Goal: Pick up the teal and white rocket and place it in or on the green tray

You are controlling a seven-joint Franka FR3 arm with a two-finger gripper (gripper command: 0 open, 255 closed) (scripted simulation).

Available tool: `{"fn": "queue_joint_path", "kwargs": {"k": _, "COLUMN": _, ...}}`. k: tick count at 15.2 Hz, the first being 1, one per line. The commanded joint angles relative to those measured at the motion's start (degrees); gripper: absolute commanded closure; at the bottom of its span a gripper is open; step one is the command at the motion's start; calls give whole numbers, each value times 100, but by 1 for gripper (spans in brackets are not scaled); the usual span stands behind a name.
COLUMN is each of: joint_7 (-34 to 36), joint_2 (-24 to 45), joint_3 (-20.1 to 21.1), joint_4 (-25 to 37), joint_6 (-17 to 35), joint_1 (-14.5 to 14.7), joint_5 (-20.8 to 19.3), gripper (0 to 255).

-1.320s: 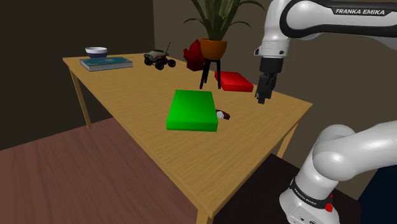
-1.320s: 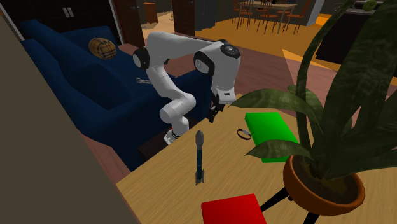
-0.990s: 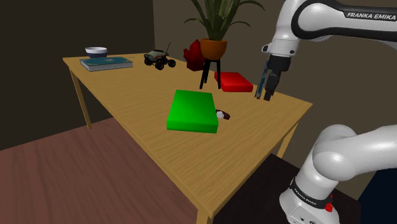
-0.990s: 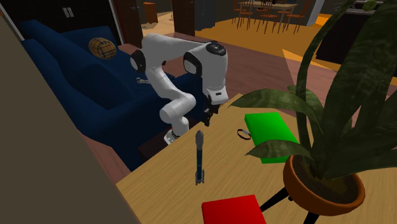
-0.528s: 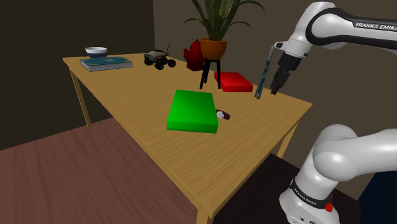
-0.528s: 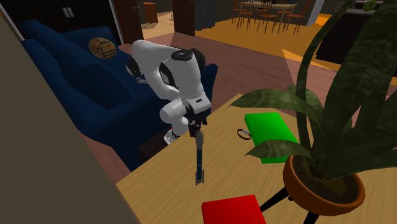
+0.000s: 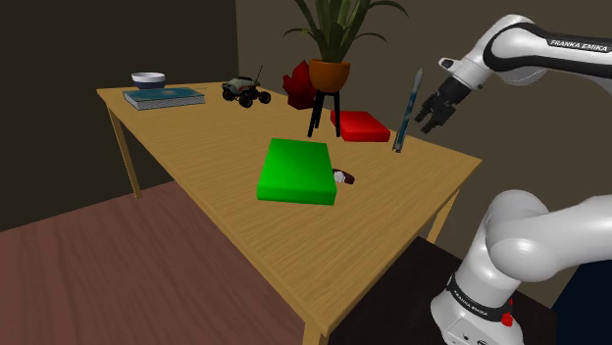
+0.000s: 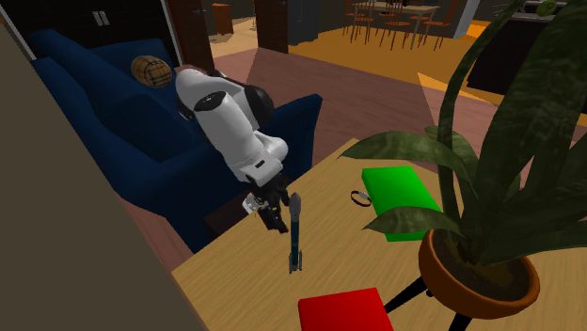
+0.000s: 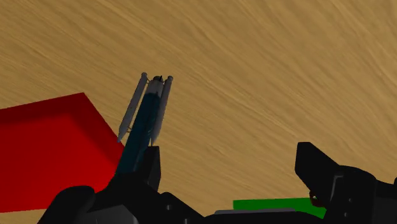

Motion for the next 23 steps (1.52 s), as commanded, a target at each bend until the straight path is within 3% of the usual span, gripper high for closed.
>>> {"fn": "queue_joint_path", "kwargs": {"k": 1, "joint_7": -636, "joint_2": 84, "joint_3": -548, "joint_4": 246, "joint_6": 259, "joint_1": 312, "joint_5": -17, "gripper": 0}}
{"fn": "queue_joint_path", "kwargs": {"k": 4, "joint_7": -1401, "joint_2": 150, "joint_3": -1237, "joint_4": 677, "joint_6": 490, "joint_1": 869, "joint_5": 48, "gripper": 0}}
{"fn": "queue_joint_path", "kwargs": {"k": 12, "joint_7": -1381, "joint_2": 292, "joint_3": -1441, "joint_4": 262, "joint_6": 1097, "joint_1": 1020, "joint_5": -14, "gripper": 0}}
{"fn": "queue_joint_path", "kwargs": {"k": 19, "joint_7": -1382, "joint_2": 292, "joint_3": -1441, "joint_4": 263, "joint_6": 1095, "joint_1": 1020, "joint_5": -14, "gripper": 0}}
{"fn": "queue_joint_path", "kwargs": {"k": 20, "joint_7": -1382, "joint_2": 292, "joint_3": -1441, "joint_4": 263, "joint_6": 1095, "joint_1": 1020, "joint_5": -14, "gripper": 255}}
{"fn": "queue_joint_path", "kwargs": {"k": 23, "joint_7": -1382, "joint_2": 292, "joint_3": -1440, "joint_4": 264, "joint_6": 1095, "joint_1": 1019, "joint_5": -13, "gripper": 255}}
